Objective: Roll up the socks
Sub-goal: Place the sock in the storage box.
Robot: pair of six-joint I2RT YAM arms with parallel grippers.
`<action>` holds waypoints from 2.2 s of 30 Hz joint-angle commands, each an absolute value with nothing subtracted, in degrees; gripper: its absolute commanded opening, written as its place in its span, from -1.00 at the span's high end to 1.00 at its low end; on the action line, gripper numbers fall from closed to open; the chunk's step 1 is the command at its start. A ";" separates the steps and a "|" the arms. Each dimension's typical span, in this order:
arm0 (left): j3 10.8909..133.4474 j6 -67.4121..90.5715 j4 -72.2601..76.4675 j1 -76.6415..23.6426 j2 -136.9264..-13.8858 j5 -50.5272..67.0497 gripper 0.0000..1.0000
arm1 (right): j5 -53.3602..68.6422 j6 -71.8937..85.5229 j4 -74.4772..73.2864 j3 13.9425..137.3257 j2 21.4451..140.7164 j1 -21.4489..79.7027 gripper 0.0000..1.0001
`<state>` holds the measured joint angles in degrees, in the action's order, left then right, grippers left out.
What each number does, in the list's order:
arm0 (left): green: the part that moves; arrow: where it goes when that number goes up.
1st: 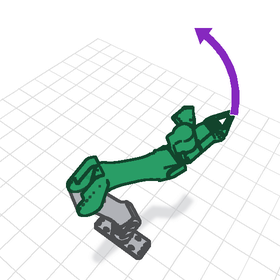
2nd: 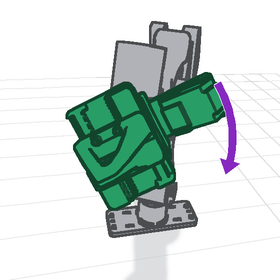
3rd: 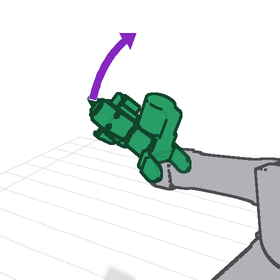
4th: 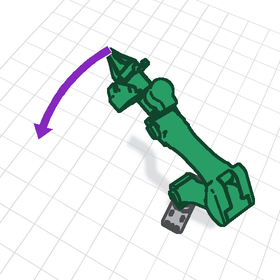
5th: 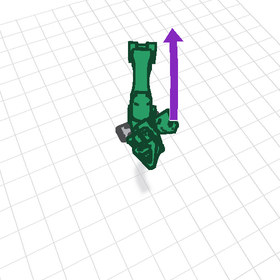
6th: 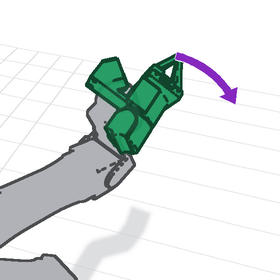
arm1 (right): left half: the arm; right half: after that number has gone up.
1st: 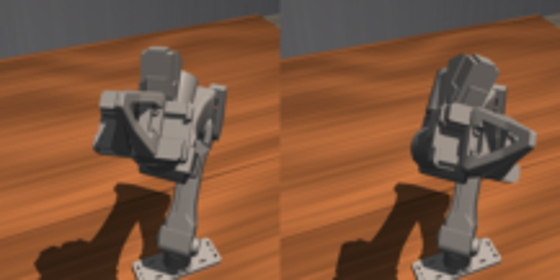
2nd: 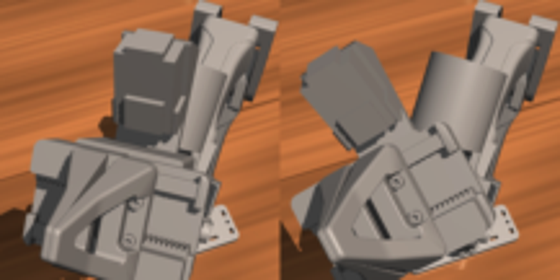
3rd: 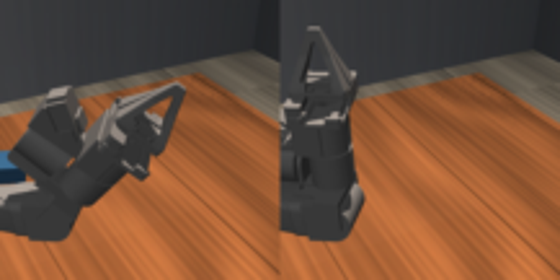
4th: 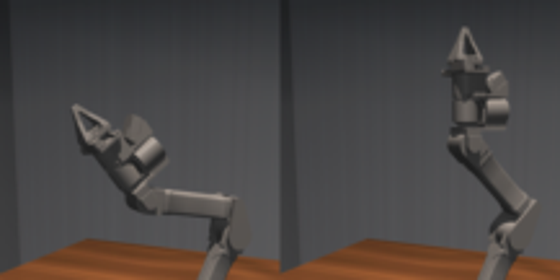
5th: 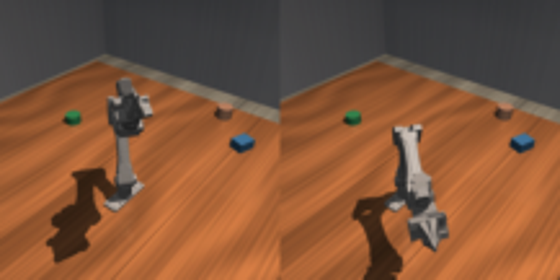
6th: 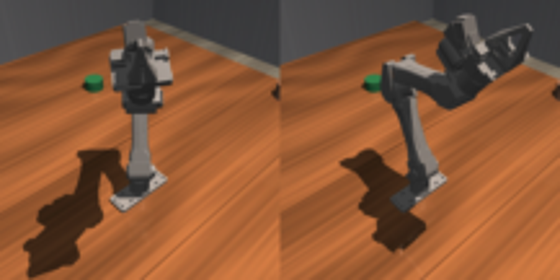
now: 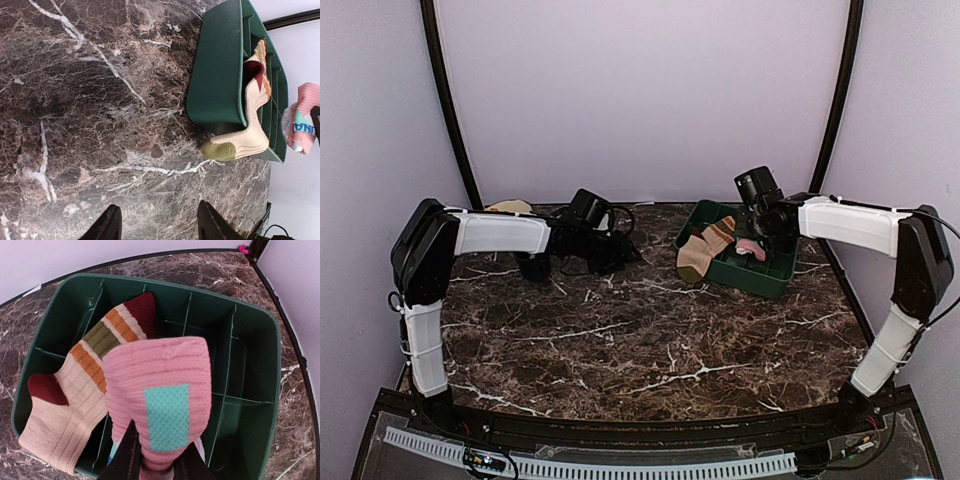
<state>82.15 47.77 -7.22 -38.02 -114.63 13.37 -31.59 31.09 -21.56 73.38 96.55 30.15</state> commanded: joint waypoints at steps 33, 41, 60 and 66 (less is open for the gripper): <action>82.72 47.19 -4.54 -37.48 -115.09 15.20 -0.08 | -22.20 53.17 -14.20 57.74 91.82 20.45 1.00; 82.28 47.37 -3.75 -37.53 -115.14 15.73 -0.08 | -21.82 51.60 -18.00 59.73 93.21 20.40 1.00; 82.46 48.48 0.70 -37.35 -116.19 17.00 -0.08 | -26.36 47.06 -33.45 74.78 106.46 23.47 1.00; 82.75 48.43 1.53 -37.18 -116.27 17.72 -0.09 | -25.44 47.33 -37.28 78.38 110.20 23.47 1.00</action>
